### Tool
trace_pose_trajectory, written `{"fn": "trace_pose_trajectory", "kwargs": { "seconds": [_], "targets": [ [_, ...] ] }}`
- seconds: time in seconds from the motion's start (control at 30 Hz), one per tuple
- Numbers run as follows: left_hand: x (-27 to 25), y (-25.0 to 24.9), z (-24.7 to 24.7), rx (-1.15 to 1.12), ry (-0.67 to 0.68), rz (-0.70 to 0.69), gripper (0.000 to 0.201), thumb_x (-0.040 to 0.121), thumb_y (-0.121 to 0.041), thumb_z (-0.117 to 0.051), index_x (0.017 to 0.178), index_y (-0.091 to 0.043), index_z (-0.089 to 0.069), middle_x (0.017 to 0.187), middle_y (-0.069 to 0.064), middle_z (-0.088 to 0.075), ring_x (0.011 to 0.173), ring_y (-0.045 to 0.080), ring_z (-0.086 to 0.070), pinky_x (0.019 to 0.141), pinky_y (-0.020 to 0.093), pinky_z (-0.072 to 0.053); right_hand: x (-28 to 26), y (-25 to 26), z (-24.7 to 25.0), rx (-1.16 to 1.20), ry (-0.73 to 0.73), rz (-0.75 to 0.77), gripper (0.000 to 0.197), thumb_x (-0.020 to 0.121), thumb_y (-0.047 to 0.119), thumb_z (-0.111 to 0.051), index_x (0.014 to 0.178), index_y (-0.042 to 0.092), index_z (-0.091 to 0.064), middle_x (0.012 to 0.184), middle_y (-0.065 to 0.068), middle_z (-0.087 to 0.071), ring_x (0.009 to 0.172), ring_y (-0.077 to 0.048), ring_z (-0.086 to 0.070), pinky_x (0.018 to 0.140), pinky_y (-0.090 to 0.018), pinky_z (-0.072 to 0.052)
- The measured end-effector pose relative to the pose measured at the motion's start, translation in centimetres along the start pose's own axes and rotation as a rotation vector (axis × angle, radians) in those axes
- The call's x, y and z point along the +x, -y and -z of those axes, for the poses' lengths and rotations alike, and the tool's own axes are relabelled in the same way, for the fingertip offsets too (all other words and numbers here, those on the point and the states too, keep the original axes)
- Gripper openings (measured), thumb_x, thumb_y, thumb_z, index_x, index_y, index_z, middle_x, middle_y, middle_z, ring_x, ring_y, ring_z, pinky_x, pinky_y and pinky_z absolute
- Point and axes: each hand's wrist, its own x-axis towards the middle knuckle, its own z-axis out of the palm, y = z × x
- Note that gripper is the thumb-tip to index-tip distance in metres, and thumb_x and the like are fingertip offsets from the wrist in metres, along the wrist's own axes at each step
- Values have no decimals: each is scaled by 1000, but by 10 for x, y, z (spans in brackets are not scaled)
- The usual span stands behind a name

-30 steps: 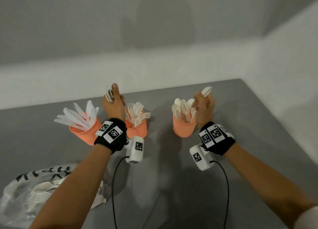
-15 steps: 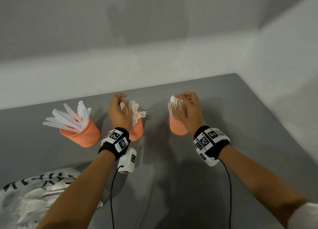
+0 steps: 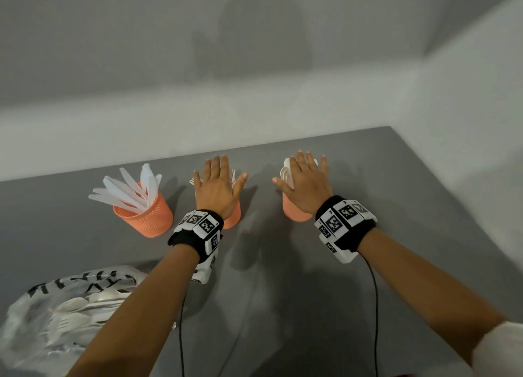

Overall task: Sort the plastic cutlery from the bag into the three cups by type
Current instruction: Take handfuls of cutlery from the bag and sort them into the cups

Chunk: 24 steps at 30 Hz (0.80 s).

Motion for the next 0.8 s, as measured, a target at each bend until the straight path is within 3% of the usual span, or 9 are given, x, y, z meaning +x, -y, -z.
{"fn": "trace_pose_trajectory", "kwargs": {
  "seconds": [0.07,0.17,0.23,0.3,0.37,0.43,0.53,0.67,0.8],
  "targets": [
    [-3,-4,7,-37,27,26,72,94,-56,-24,149,-14,-6,158,7,-7,146,24,-1,117,49,1,-1,5,5,28,10,-5,73,92,61,-25,149,16,-14,158,-16,-5,146,-28,0,114,-53,8],
    [-11,-3,28,-166,-21,42,77,90,-61,-20,149,-17,-1,158,6,-5,147,23,0,117,48,1,-8,21,15,111,-148,76,71,92,60,-26,149,20,-15,157,-18,-8,146,-30,-4,114,-54,4],
    [-19,1,46,-313,-90,62,76,89,-59,-22,149,-17,-2,157,10,-11,146,26,-5,118,47,-6,-12,40,26,251,-178,166,62,95,50,-34,147,18,-25,155,-14,-21,145,-29,-12,115,-52,-3],
    [-32,6,68,-510,-139,108,76,90,-60,-27,149,-18,-4,154,13,-21,144,27,-17,117,42,-16,-15,67,35,483,-172,296,47,95,37,-44,135,12,-47,141,-12,-47,136,-28,-37,113,-45,-23],
    [-47,14,91,-649,-164,174,72,93,-54,-34,149,-18,-6,149,12,-35,137,25,-34,107,28,-24,-20,103,42,731,-123,392,30,93,22,-53,117,8,-63,118,-10,-66,113,-22,-59,100,-32,-42],
    [-65,30,113,-621,-229,219,62,96,-37,-41,147,-14,-14,138,12,-49,125,24,-47,91,18,-28,-31,145,45,879,-11,456,21,89,12,-56,106,7,-68,102,-11,-72,93,-17,-66,87,-24,-49],
    [-96,66,139,-550,-402,276,43,94,-18,-50,133,-7,-37,117,13,-62,100,21,-57,75,16,-32,-51,208,40,977,185,581,16,85,7,-55,94,5,-67,86,-18,-72,80,-26,-69,80,-38,-54],
    [-140,129,157,-478,-523,439,22,88,-5,-52,109,2,-52,110,17,-60,102,30,-57,80,24,-39,-83,279,21,844,461,749,17,88,5,-55,99,-3,-66,92,-22,-71,80,-28,-67,80,-38,-52],
    [-184,185,152,-253,-396,642,15,86,-15,-57,90,-2,-65,113,20,-59,106,35,-54,92,36,-41,-96,319,-20,395,628,849,25,94,12,-45,85,-2,-64,99,-22,-67,90,-31,-61,74,-31,-41]
  ]
}}
